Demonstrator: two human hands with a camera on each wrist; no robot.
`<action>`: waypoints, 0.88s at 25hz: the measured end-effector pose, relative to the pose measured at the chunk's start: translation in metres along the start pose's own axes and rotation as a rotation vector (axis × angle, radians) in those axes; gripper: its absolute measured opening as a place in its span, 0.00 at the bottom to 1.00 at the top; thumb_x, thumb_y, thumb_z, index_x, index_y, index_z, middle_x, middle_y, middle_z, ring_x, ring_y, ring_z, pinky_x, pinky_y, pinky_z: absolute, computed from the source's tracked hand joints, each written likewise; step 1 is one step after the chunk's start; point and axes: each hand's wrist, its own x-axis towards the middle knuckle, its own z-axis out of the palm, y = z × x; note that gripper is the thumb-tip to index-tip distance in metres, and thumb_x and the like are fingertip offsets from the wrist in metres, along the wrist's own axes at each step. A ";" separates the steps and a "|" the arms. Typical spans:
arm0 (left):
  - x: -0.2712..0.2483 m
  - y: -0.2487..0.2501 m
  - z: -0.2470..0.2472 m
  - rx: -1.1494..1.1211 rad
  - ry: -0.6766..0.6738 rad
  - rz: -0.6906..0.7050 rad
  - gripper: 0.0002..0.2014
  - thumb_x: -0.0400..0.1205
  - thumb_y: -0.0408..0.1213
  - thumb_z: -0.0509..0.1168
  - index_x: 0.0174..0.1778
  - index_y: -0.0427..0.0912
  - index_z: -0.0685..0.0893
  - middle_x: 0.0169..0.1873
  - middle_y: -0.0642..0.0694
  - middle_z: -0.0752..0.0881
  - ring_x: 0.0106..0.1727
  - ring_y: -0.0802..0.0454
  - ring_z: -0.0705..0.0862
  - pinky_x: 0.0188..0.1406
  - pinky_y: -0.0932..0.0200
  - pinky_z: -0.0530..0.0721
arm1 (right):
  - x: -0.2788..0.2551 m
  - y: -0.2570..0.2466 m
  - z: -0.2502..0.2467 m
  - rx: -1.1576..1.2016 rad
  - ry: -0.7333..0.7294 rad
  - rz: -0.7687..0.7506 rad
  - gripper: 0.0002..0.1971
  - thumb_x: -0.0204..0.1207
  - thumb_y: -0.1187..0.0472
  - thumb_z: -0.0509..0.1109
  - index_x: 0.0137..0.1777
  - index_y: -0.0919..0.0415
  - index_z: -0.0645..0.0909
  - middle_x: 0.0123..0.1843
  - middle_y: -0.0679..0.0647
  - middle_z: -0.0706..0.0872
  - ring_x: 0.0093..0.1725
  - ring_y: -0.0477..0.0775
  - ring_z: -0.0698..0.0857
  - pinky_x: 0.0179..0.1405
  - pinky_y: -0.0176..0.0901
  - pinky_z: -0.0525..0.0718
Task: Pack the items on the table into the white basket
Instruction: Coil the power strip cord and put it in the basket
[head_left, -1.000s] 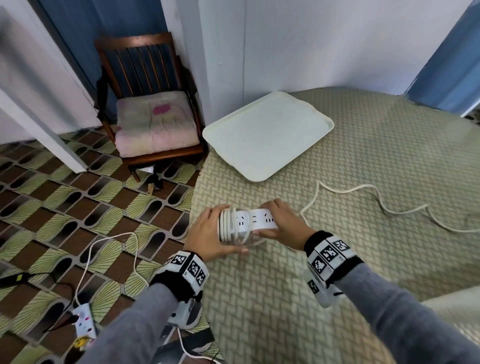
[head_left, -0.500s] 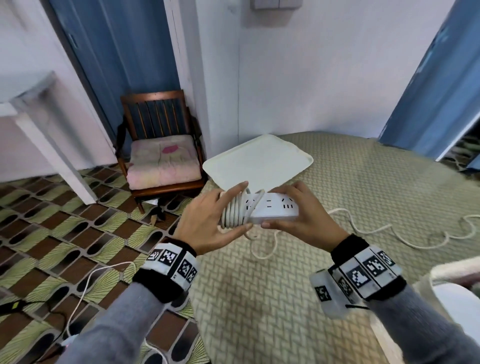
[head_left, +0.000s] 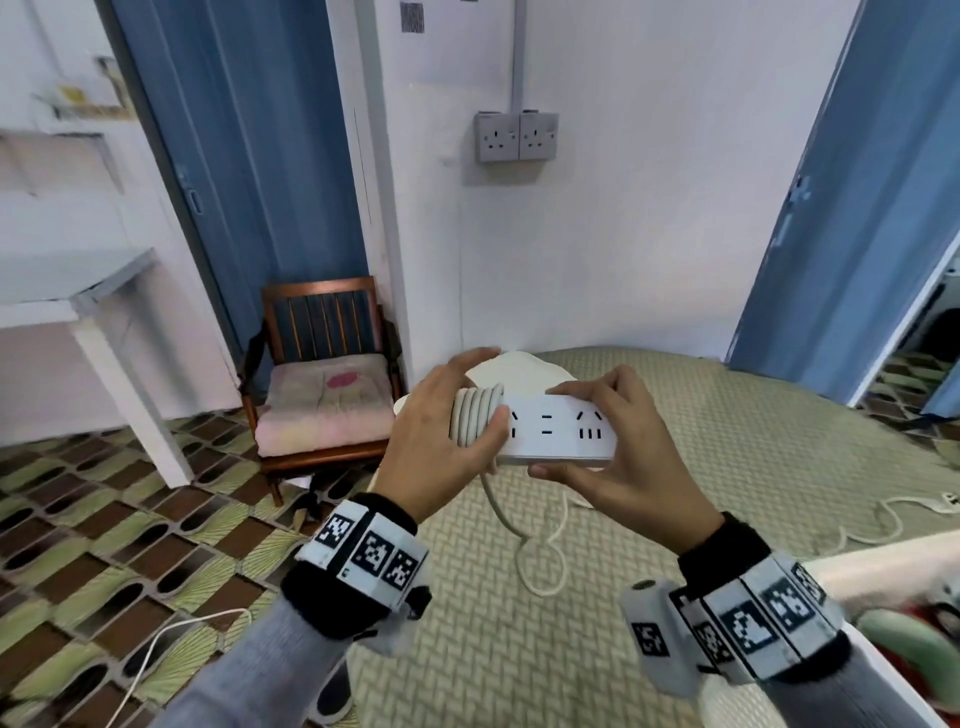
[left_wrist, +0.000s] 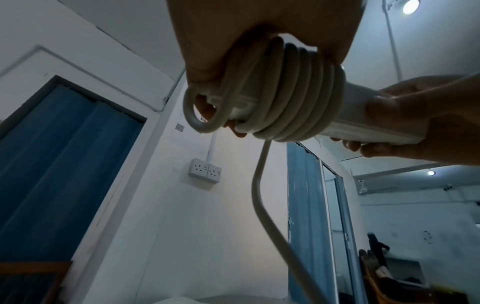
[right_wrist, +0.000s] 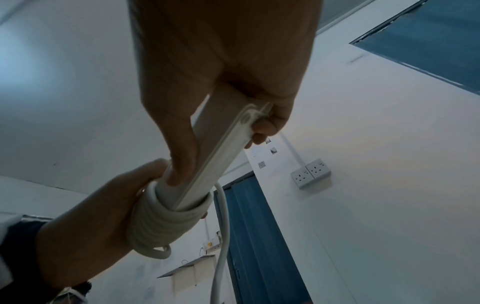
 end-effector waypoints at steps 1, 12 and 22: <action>0.001 0.003 0.000 -0.031 -0.021 -0.010 0.21 0.76 0.52 0.64 0.66 0.66 0.72 0.46 0.62 0.78 0.52 0.64 0.77 0.54 0.57 0.79 | -0.001 -0.001 -0.004 -0.005 0.005 -0.010 0.36 0.55 0.37 0.79 0.62 0.54 0.79 0.53 0.37 0.69 0.53 0.47 0.75 0.52 0.26 0.73; 0.005 0.022 -0.016 0.163 -0.374 0.094 0.42 0.59 0.70 0.73 0.69 0.59 0.73 0.63 0.63 0.75 0.64 0.68 0.74 0.63 0.62 0.76 | 0.007 -0.008 -0.043 -0.031 -0.065 -0.154 0.36 0.55 0.35 0.77 0.62 0.53 0.81 0.50 0.45 0.71 0.52 0.44 0.74 0.50 0.26 0.72; 0.025 0.052 -0.030 -0.184 0.056 -0.072 0.38 0.55 0.54 0.80 0.61 0.48 0.78 0.48 0.50 0.86 0.44 0.57 0.87 0.34 0.55 0.90 | -0.005 -0.014 0.037 0.720 -0.240 0.444 0.10 0.81 0.64 0.66 0.61 0.57 0.77 0.52 0.59 0.87 0.51 0.51 0.84 0.61 0.49 0.82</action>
